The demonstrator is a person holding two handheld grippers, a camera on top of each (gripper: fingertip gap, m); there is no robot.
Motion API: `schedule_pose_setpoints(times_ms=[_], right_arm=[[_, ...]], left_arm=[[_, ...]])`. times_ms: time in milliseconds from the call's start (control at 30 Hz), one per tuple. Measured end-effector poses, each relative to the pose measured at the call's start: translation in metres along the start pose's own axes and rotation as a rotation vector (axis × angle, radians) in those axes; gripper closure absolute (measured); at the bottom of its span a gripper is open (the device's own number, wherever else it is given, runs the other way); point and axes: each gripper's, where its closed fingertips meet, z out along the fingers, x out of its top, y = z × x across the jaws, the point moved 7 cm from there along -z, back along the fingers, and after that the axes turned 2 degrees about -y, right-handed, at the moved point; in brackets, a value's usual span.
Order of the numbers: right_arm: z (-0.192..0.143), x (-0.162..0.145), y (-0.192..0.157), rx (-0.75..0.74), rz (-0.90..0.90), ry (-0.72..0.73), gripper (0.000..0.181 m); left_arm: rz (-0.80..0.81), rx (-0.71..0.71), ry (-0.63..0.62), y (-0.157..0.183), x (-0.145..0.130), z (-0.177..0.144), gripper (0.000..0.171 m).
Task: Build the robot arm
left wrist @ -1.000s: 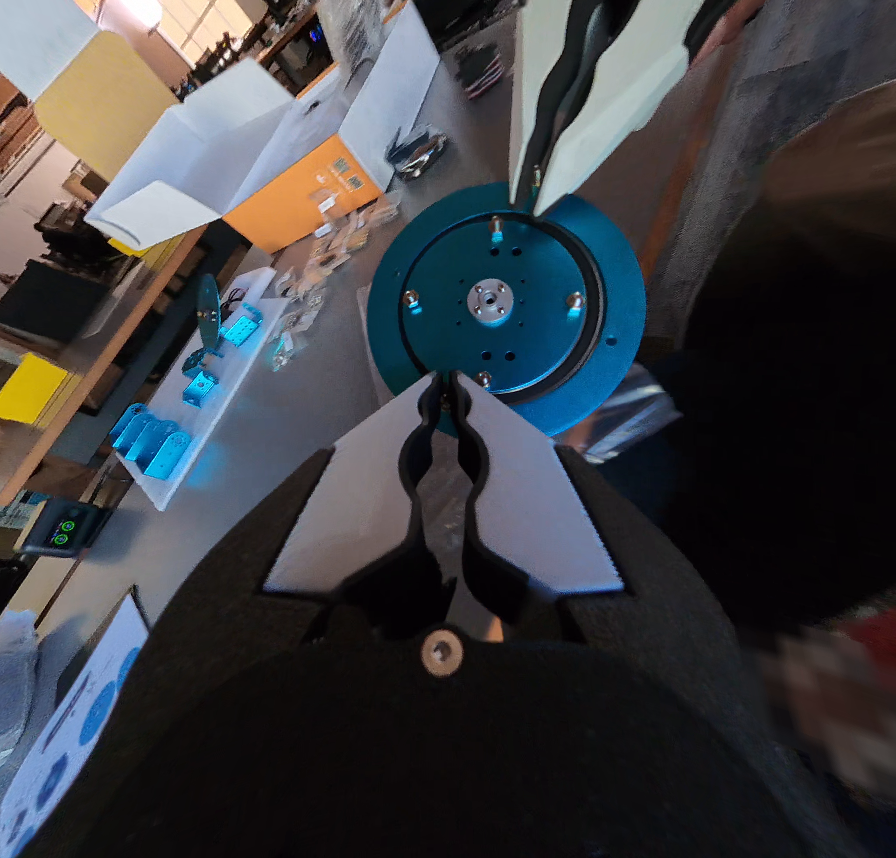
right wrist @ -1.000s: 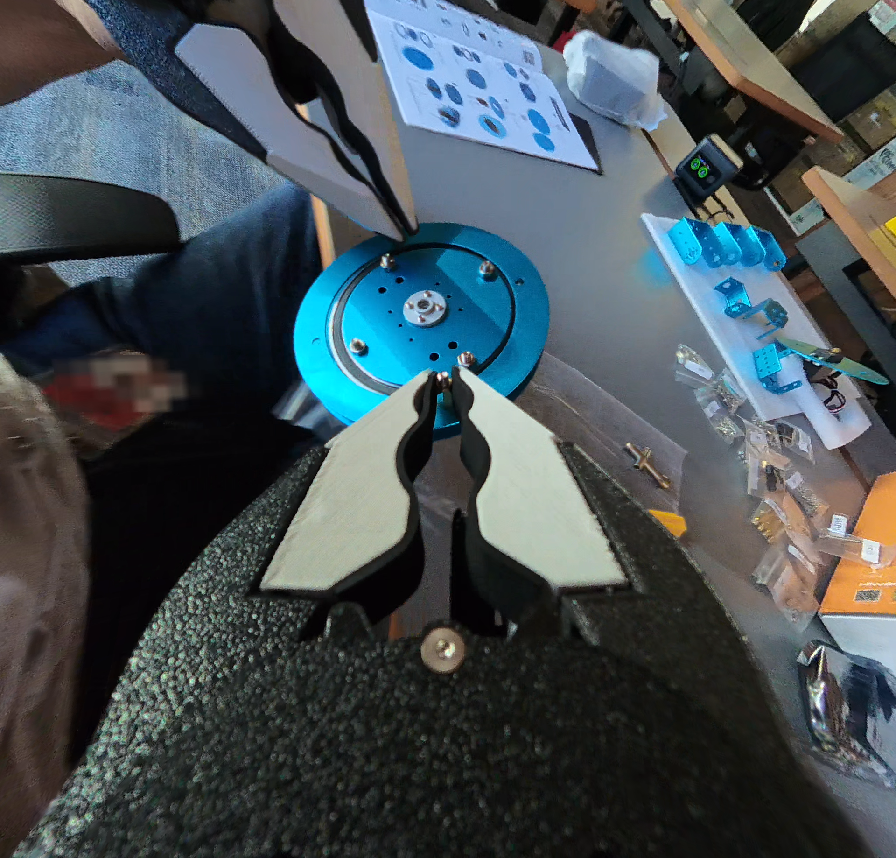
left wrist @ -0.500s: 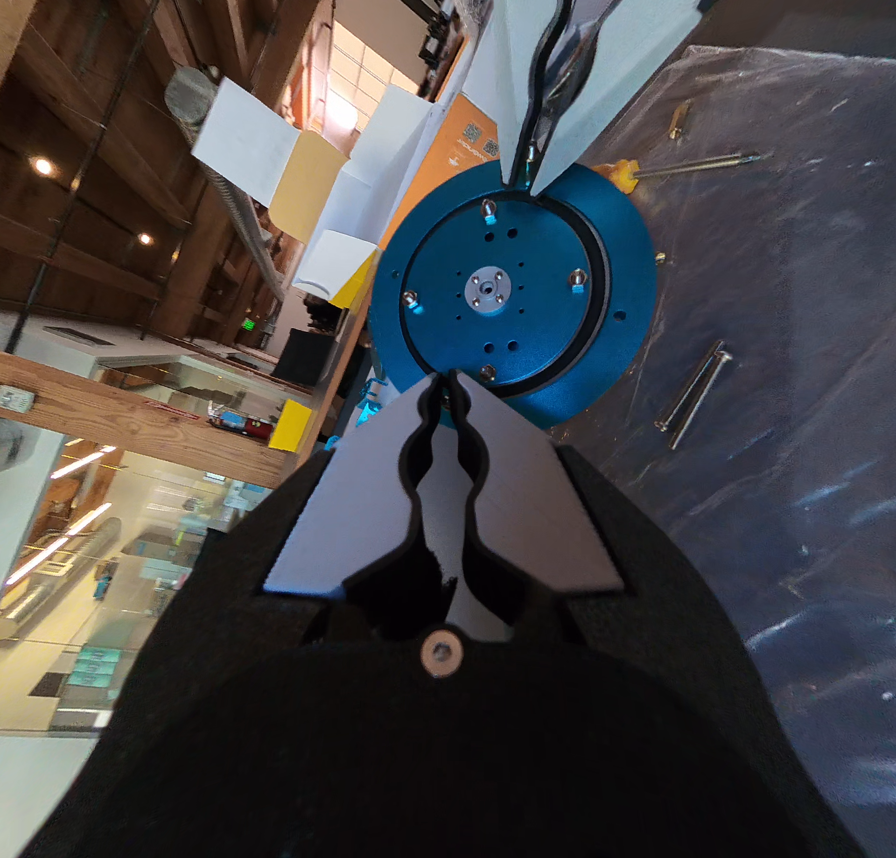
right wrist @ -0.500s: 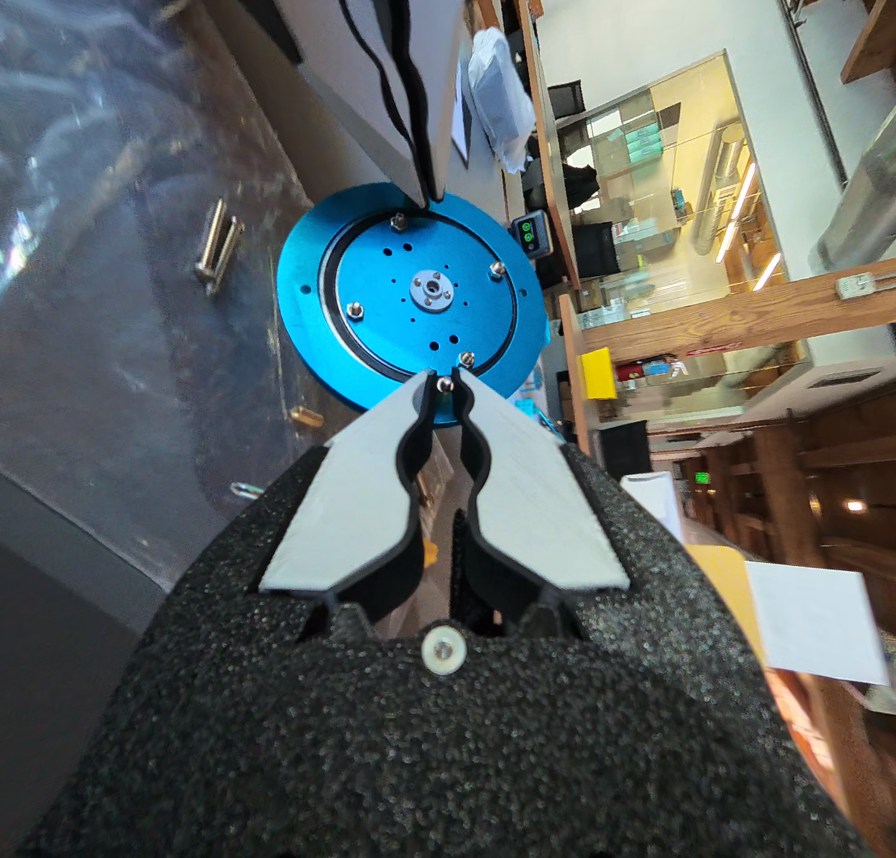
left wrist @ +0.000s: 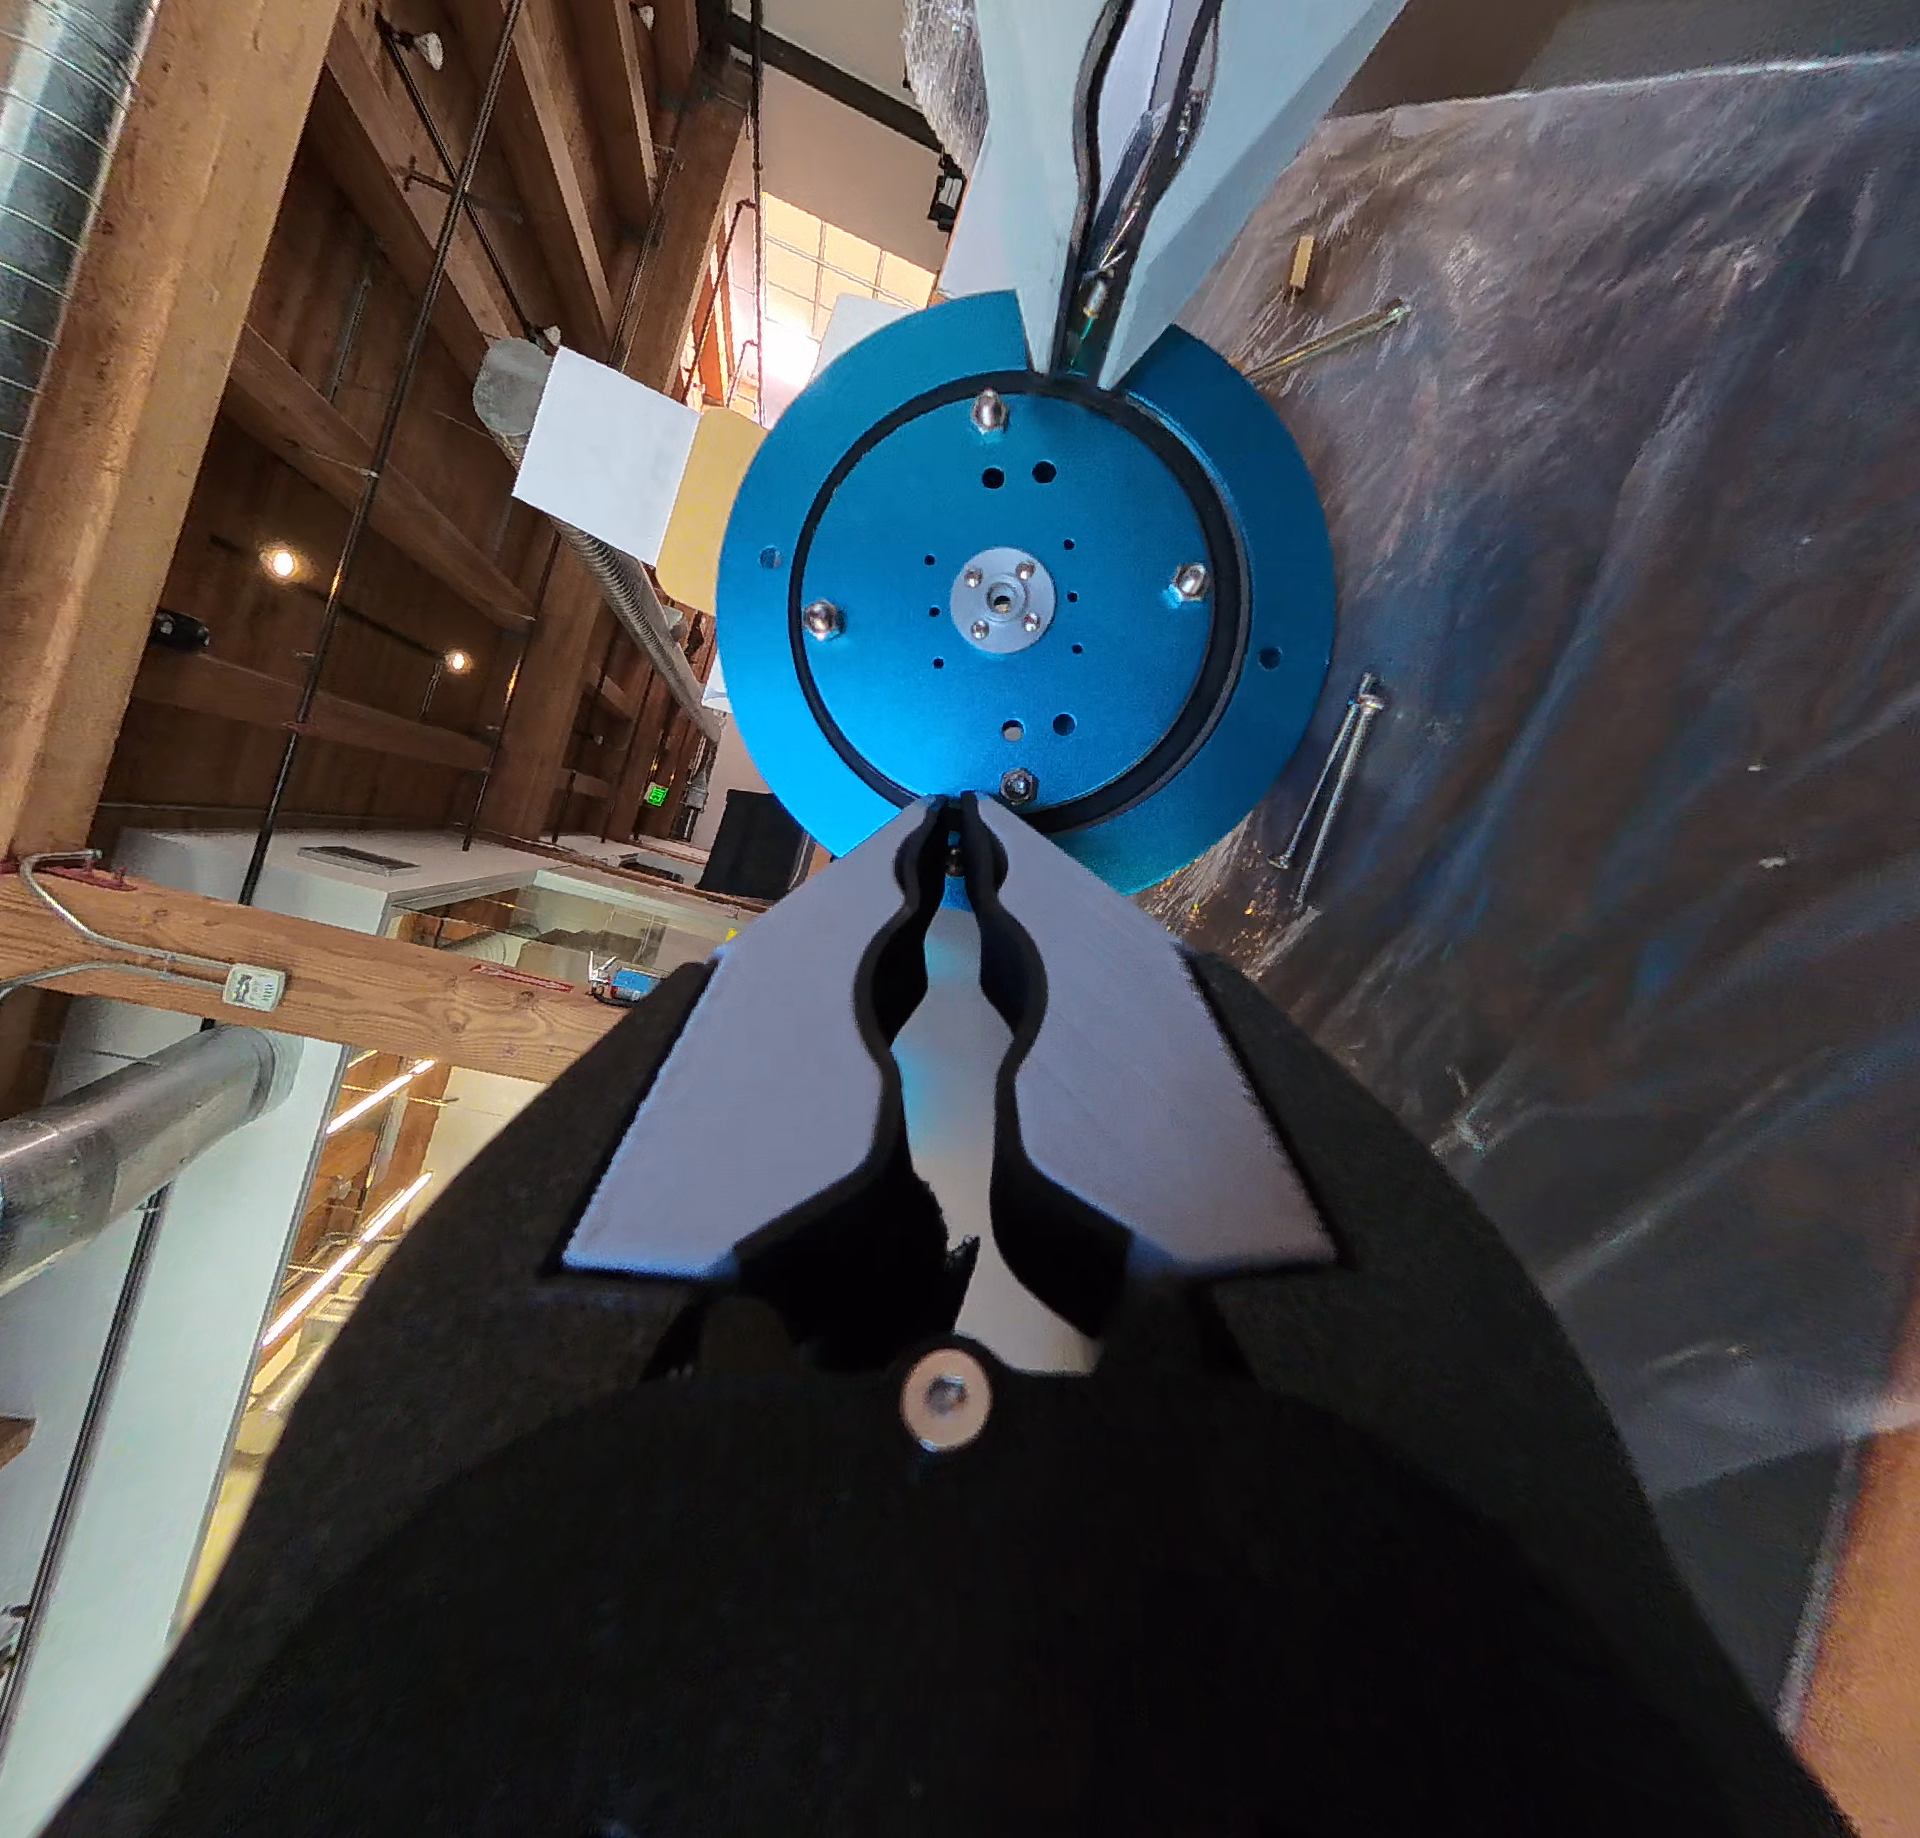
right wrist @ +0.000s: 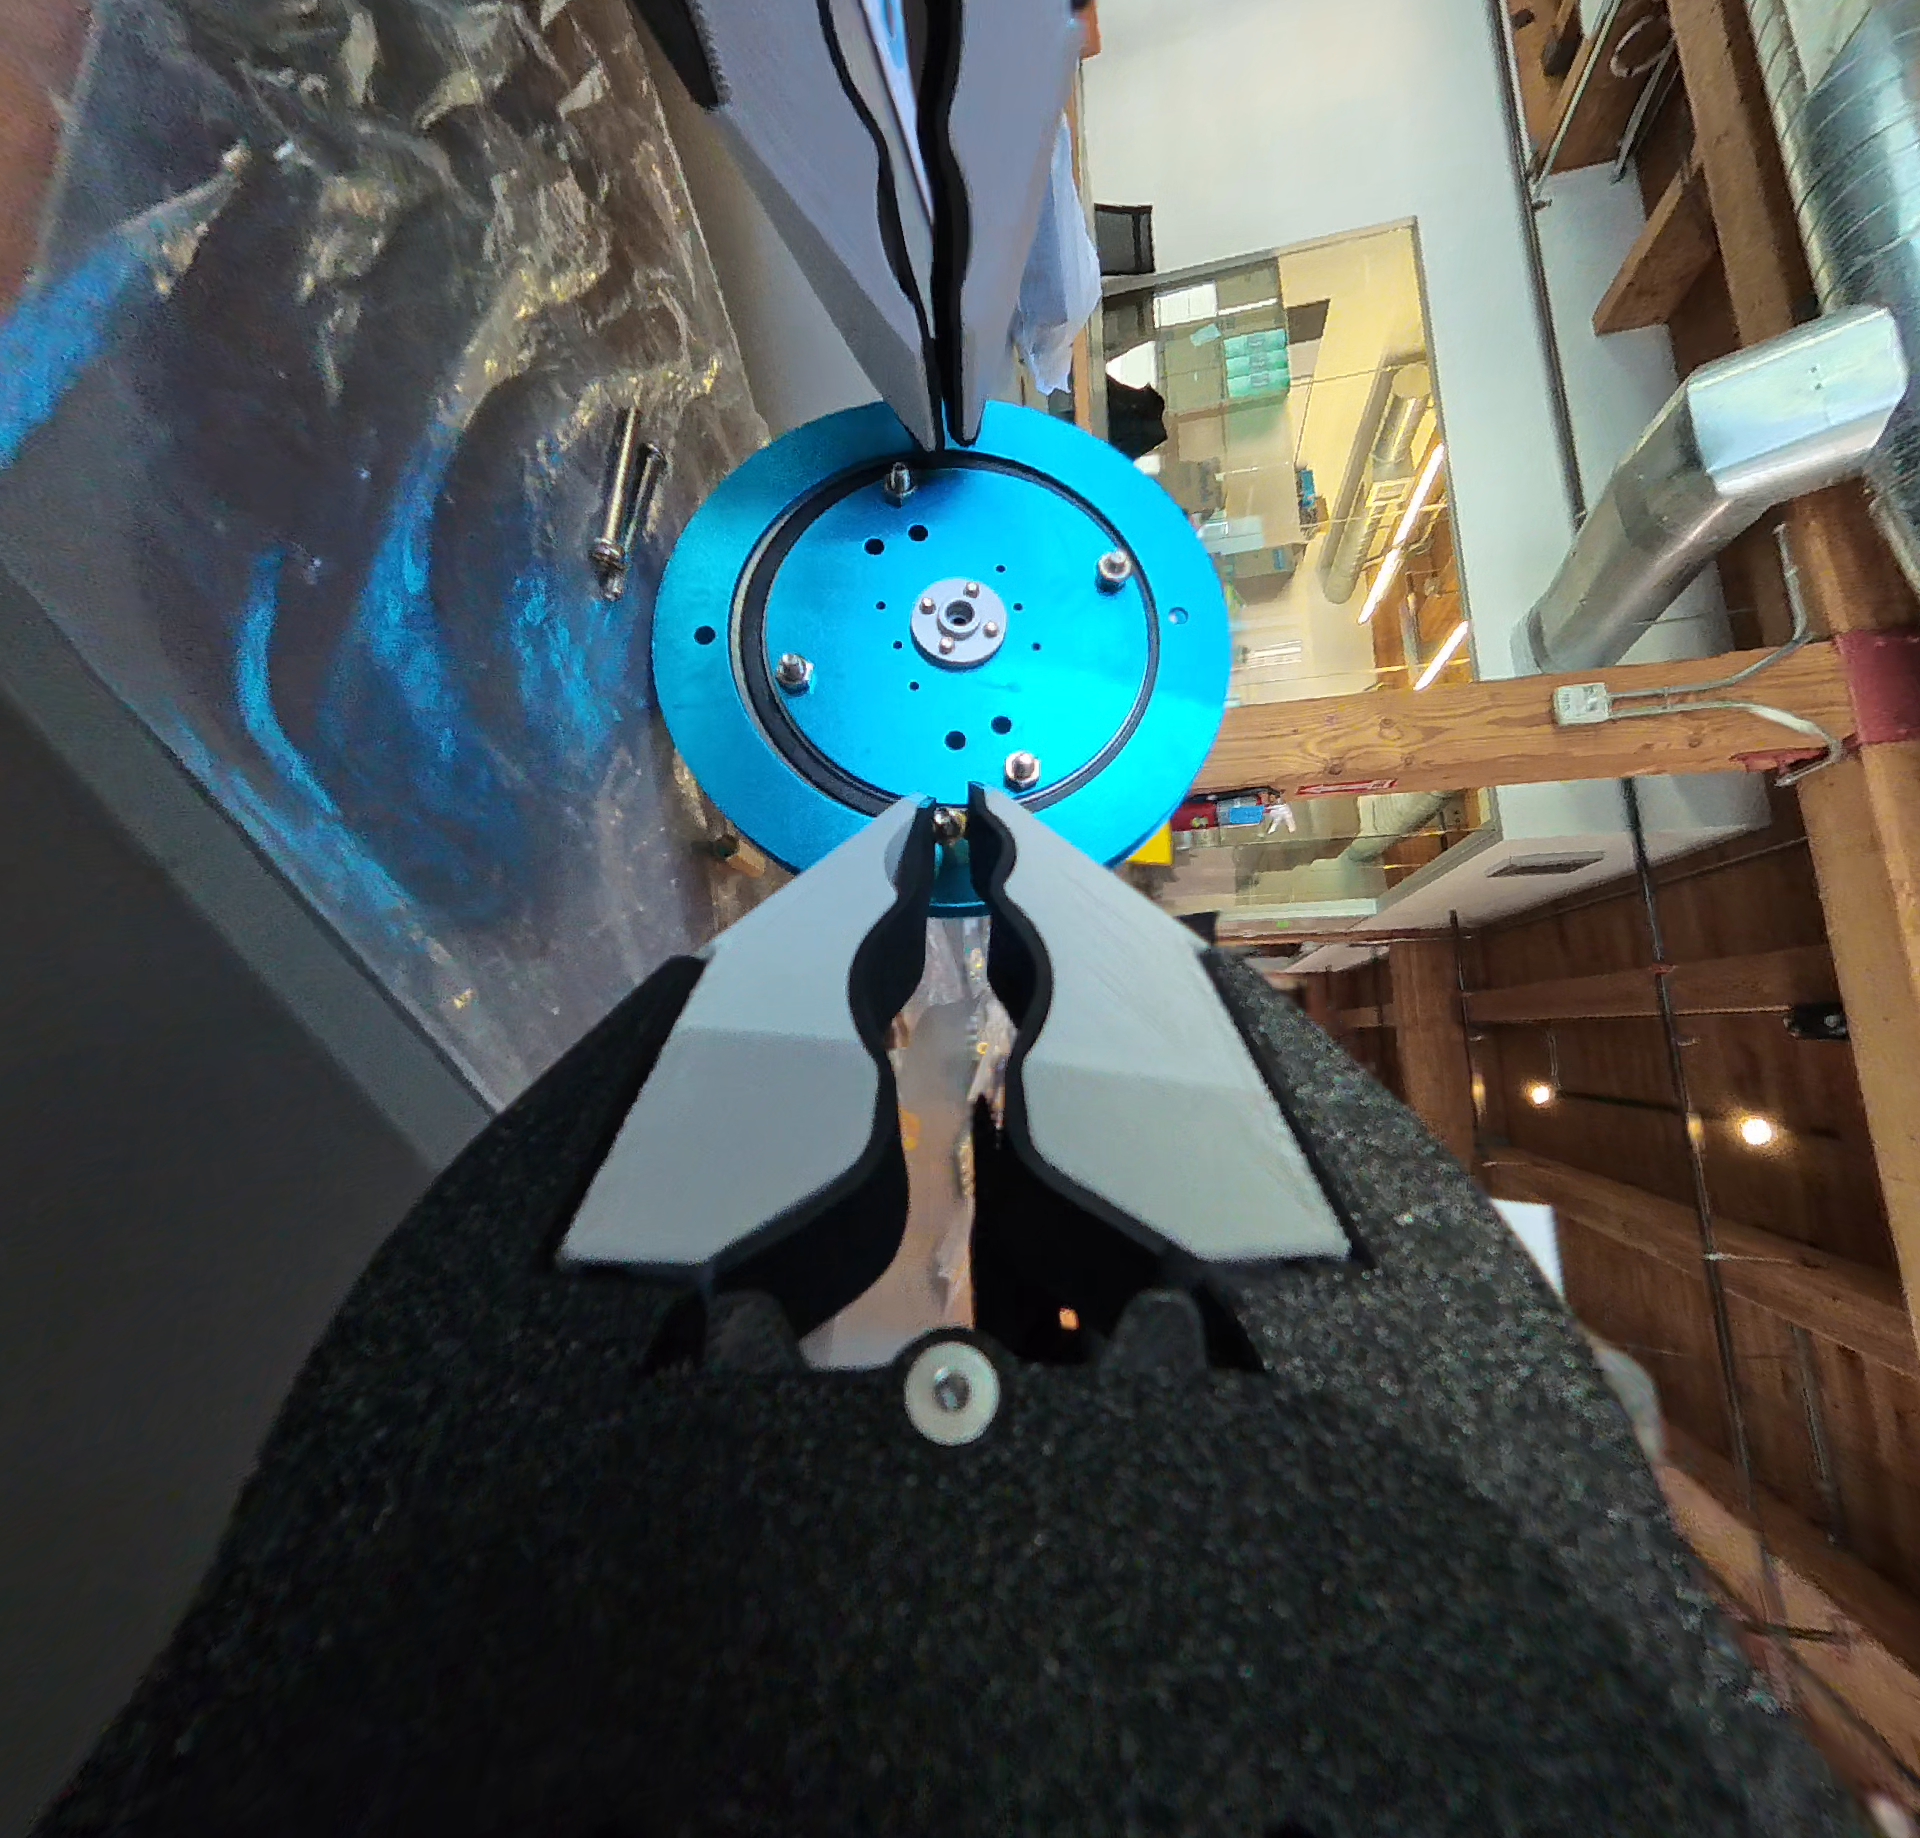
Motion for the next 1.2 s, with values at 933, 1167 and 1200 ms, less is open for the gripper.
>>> schedule_pose_setpoints(times_ms=[933, 1167, 1200], right_arm=[[0.079, -0.012, 0.050, 0.791, 0.840, 0.122, 0.145], [0.132, -0.020, 0.041, 1.046, 1.098, 0.091, 0.142], [0.132, -0.022, 0.039, 1.018, 1.095, 0.071, 0.141]], left_arm=[[-0.009, -0.067, -0.022, 0.009, -0.001, 0.003, 0.171], [-0.392, -0.189, -0.034, -0.012, -0.005, -0.016, 0.153], [-0.477, -0.229, -0.036, -0.018, -0.010, -0.021, 0.151]])
